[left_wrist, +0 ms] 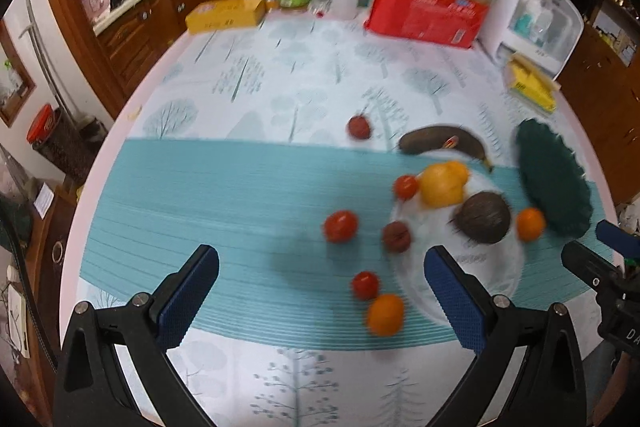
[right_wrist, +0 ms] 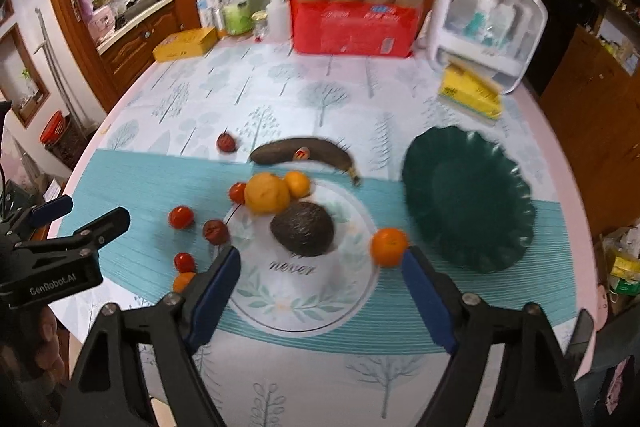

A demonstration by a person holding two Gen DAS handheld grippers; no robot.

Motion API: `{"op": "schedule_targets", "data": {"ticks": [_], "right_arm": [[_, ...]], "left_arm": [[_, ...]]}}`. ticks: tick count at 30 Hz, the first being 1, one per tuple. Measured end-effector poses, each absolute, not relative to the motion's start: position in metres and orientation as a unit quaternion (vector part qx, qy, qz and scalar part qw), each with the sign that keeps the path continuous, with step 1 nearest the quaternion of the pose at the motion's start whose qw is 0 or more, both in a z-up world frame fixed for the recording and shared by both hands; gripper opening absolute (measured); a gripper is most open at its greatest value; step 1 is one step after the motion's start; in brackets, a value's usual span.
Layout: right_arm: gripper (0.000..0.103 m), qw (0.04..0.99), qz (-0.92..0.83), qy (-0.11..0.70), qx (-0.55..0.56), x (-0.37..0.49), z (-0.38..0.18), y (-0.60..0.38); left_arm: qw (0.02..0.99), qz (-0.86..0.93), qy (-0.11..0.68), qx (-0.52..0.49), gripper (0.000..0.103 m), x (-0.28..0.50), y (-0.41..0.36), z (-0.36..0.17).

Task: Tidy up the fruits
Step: 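Grasp the small mandarin with the right tool while the left tool approaches a cherry tomato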

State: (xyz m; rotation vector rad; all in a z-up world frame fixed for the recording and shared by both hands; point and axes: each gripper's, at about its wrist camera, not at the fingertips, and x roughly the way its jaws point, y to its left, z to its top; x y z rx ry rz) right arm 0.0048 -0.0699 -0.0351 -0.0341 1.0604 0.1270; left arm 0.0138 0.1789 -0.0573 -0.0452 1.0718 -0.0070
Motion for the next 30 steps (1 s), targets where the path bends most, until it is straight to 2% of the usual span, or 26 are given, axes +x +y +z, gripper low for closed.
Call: {"op": "schedule_targets", "data": {"ticks": [6,9,14,21,23,25,30], "right_arm": [[0.063,0.825,0.122,0.551,0.004,0.014,-0.086,-0.041],[0.061,0.816,0.155,0.557,0.000,0.014,-0.109,-0.020],[0.052,0.791,0.214,0.572,-0.012,0.011,-0.144,0.019],[0.051,0.782,0.278,0.557,-0.027,0.002,-0.153,0.050],[0.046,0.776,0.296,0.557,-0.026,0.001,-0.156,0.057],[0.036,0.769,0.313,0.557,-0.024,0.001,-0.159,0.063],[0.036,0.774,0.312,0.551,-0.034,-0.002,-0.157,0.060]], "left_arm": [[0.848,-0.007,0.530,0.001,0.102,0.025,0.199,-0.099],[0.846,-0.023,0.533,0.022,0.101,0.035,0.199,-0.112],[0.835,-0.037,0.549,0.035,0.096,0.049,0.202,-0.129],[0.828,-0.048,0.558,0.015,0.095,0.059,0.212,-0.141],[0.828,-0.050,0.558,0.016,0.095,0.061,0.212,-0.143],[0.828,-0.056,0.557,0.017,0.095,0.063,0.210,-0.143],[0.831,-0.076,0.550,0.031,0.092,0.070,0.194,-0.145]]}}
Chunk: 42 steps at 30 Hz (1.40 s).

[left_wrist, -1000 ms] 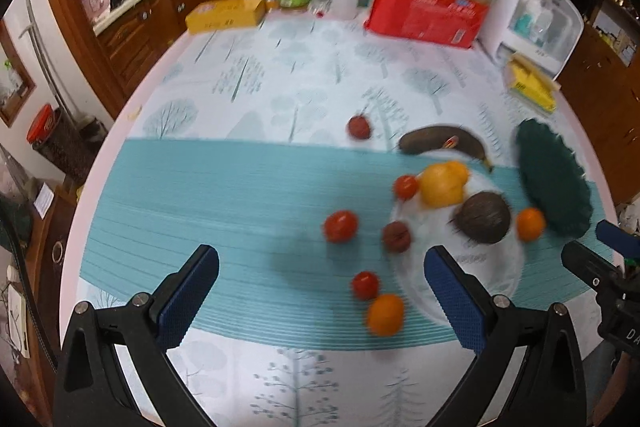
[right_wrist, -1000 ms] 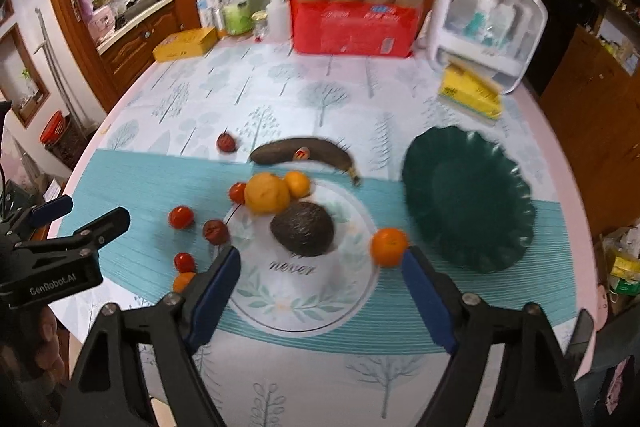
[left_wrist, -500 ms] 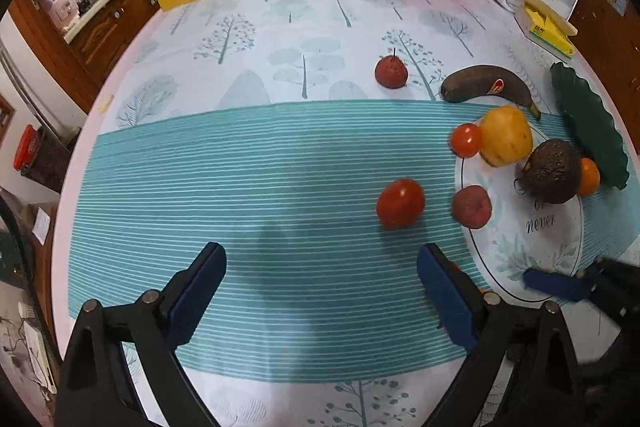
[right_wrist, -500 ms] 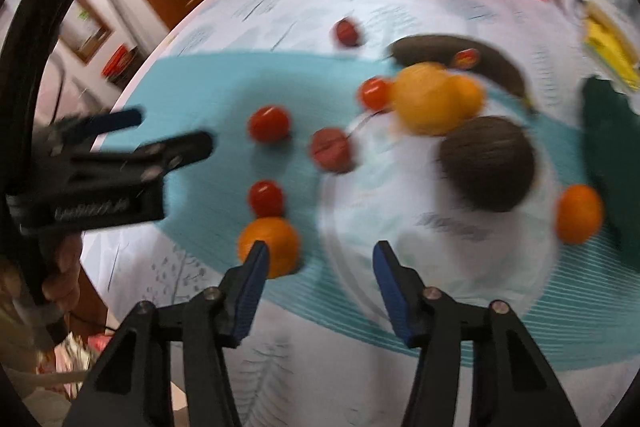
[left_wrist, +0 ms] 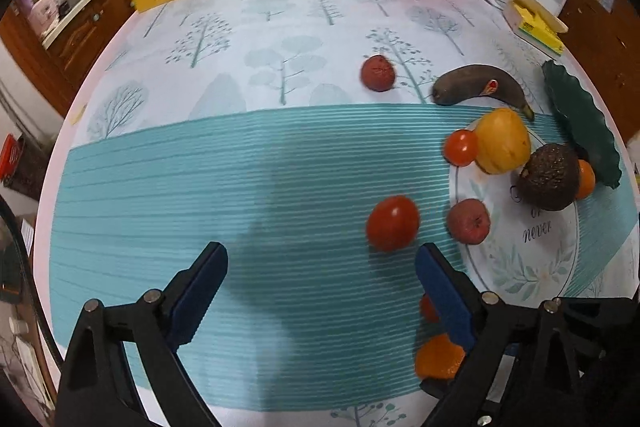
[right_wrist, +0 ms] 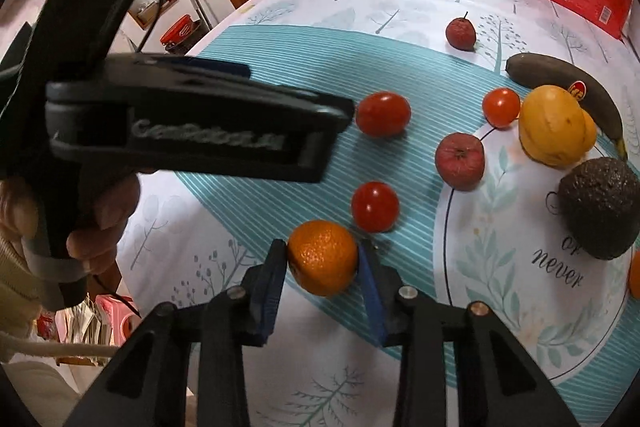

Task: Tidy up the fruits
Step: 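Grasp the small mandarin with the right tool while the left tool approaches a cherry tomato, then grasp the cherry tomato with the left tool while the right tool lifts the mandarin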

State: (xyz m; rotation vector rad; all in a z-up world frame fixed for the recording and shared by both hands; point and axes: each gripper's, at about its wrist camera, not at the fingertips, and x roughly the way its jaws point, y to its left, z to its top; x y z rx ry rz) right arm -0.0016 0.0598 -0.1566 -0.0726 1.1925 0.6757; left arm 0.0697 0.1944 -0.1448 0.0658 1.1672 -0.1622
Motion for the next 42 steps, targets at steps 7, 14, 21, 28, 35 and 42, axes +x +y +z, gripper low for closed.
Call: {"op": "schedule_targets", "data": {"ticks": [7,14,21,28,35,42], "right_arm": [[0.035,0.793,0.271,0.546,-0.024,0.002,-0.147,0.021],[0.035,0.797,0.237,0.556,-0.003,-0.004,-0.150,-0.012],[0.035,0.813,0.217,0.540,0.000,-0.010,-0.130,-0.017],[0.035,0.841,0.171,0.513,-0.001,-0.016,-0.079,-0.041],[0.035,0.875,0.112,0.470,0.011,-0.016,-0.010,-0.084],[0.035,0.896,0.043,0.438,0.051,-0.005,0.042,-0.160]], "left_arm": [[0.818,-0.100,0.567,0.024,0.071,0.084,0.176,-0.160],[0.813,-0.110,0.571,0.028,0.031,0.091,0.164,-0.169],[0.811,-0.100,0.576,0.025,0.029,0.091,0.161,-0.164],[0.831,-0.124,0.542,0.025,0.029,0.070,0.144,-0.104],[0.861,-0.177,0.475,0.031,0.029,0.056,0.100,-0.020],[0.872,-0.230,0.431,0.033,0.029,0.045,0.037,0.033]]}}
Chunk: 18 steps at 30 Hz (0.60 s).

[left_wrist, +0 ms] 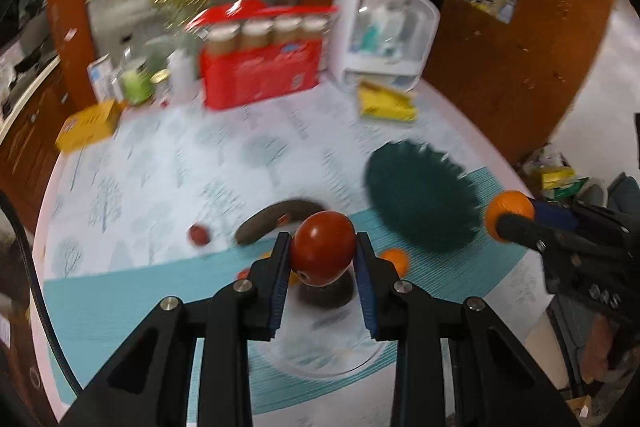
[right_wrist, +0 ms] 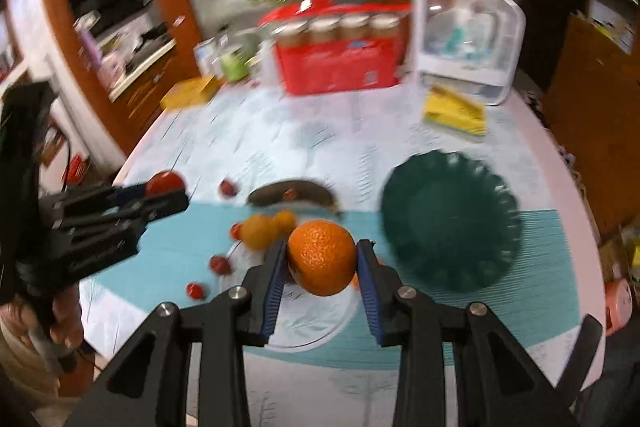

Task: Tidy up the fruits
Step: 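Grasp the cherry tomato with the left tool while the right tool lifts the mandarin, then lower both fruits into the green plate and open both tools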

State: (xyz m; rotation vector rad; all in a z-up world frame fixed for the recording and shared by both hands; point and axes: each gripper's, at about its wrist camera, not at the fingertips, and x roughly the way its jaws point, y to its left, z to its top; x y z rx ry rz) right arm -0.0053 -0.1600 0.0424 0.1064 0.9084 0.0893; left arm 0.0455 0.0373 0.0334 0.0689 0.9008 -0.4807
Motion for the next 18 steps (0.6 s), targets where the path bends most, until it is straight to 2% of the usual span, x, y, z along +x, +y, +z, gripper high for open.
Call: {"op": "schedule_targets", "data": {"ticks": [9,18], "right_arm": [[0.035,0.901,0.017,0.428,0.075,0.019,0.042,-0.254],[0.035,0.871,0.054,0.485,0.065,0.058,-0.022,-0.324]], "left_arm": [[0.870,-0.231,0.433,0.038,0.029,0.066,-0.083,0.040],[0.850,-0.188,0.491,0.025,0.029,0.107,-0.175,-0.033]]}}
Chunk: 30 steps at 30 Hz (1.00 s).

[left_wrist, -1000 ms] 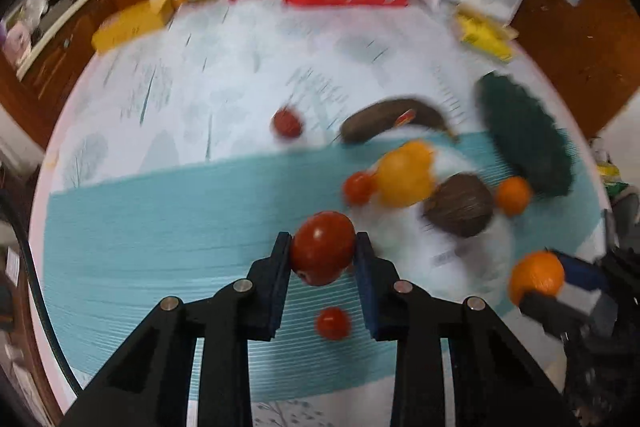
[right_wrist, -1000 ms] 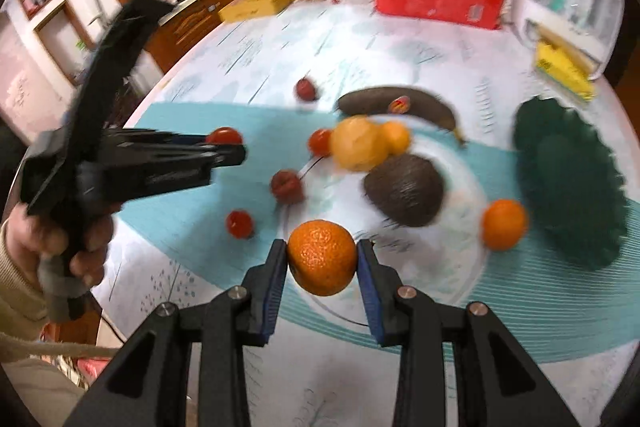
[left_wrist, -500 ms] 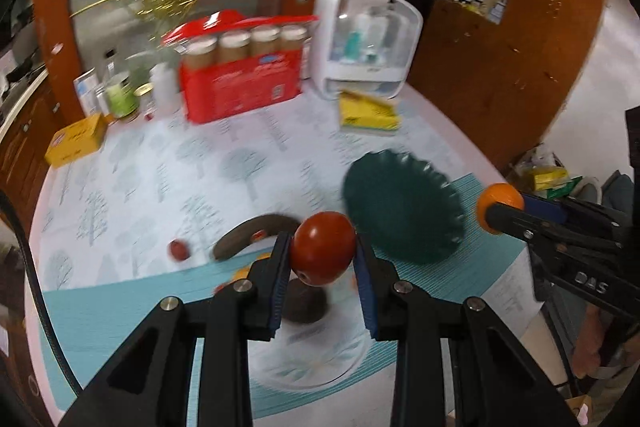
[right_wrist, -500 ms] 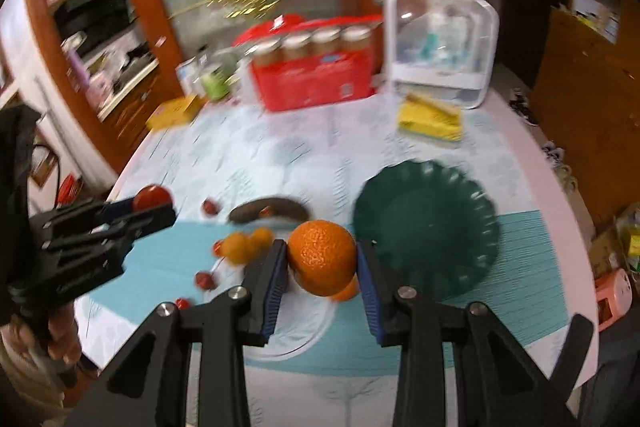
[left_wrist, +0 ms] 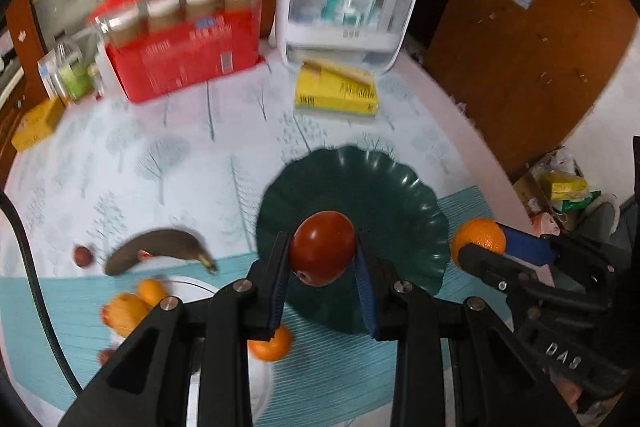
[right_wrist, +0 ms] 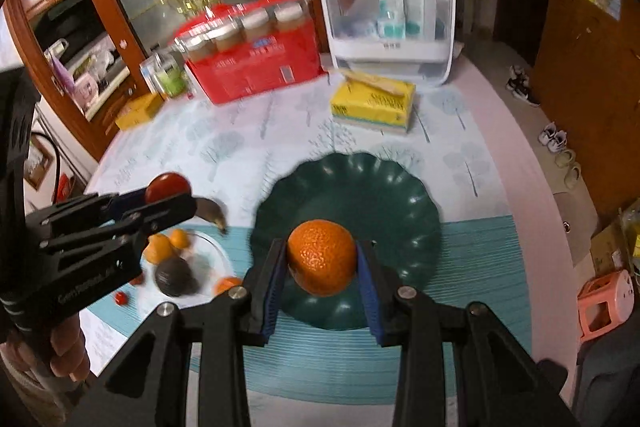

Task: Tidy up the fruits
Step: 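Lower both fruits into the green plate and open both tools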

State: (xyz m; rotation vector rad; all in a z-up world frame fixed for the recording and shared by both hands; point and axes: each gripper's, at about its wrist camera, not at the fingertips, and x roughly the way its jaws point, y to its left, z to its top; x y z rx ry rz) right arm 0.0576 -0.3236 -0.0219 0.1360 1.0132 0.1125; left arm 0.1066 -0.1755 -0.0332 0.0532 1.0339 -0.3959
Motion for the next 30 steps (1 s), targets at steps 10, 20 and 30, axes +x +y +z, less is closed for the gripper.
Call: {"op": "schedule_targets", "data": {"ticks": [10,20,30], "right_arm": [[0.036,0.839,0.068,0.539,0.035,0.093,-0.093,-0.347],[0.036,0.817,0.081,0.571,0.014,0.117,-0.132,-0.346],[0.041,0.814,0.065,0.578,0.001,0.121,-0.148,-0.347]], "left_arm": [[0.819,-0.133,0.558,0.028,0.030,0.131,-0.208,-0.112],[0.797,-0.112,0.593,0.033,0.030,0.145,-0.212,-0.147],[0.798,-0.090,0.595,0.018,0.081,0.146,-0.200,-0.154]]}}
